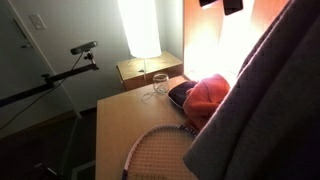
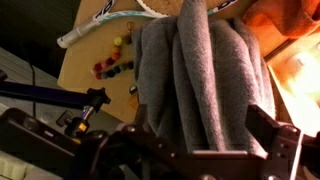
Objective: Put the towel on the table
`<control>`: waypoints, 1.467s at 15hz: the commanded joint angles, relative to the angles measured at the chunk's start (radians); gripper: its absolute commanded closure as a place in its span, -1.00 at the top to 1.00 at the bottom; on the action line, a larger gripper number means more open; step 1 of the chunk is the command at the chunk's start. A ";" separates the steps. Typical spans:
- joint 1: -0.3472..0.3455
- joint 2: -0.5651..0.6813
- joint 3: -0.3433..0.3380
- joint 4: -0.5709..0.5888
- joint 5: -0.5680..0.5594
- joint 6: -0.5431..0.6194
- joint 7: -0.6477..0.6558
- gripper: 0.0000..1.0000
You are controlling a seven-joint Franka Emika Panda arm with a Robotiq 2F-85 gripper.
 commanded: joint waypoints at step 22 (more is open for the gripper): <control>0.087 0.037 -0.020 0.067 -0.142 -0.005 0.096 1.00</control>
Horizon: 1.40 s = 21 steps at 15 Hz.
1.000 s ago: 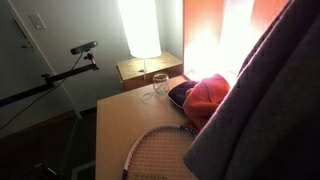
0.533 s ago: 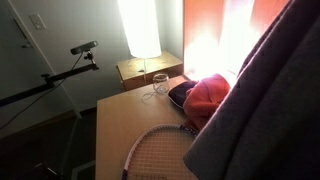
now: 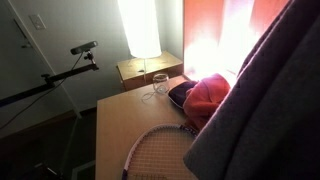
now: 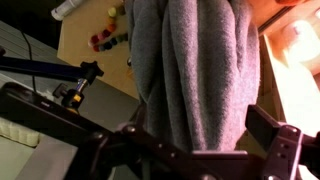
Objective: Put the towel on the table
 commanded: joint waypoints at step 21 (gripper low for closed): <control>0.018 0.239 -0.054 0.200 0.032 -0.122 0.023 1.00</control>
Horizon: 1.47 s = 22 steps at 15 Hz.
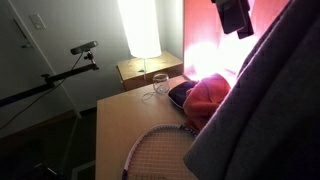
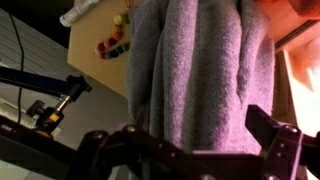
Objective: Put the towel on the table
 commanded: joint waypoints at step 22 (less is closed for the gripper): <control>-0.004 0.227 -0.069 0.314 0.064 -0.144 0.056 1.00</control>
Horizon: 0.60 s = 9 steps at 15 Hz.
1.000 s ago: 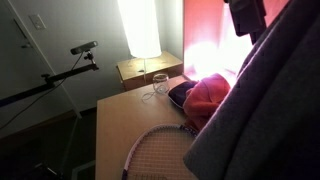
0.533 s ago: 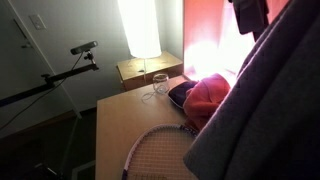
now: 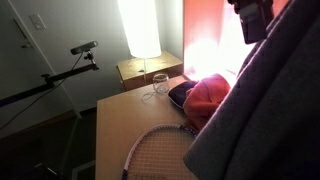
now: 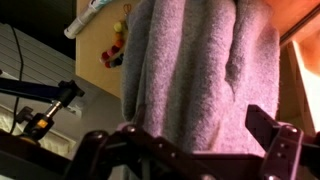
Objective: Put the towel on the table
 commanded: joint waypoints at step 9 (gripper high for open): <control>0.018 0.079 -0.037 0.100 -0.018 -0.043 0.080 0.47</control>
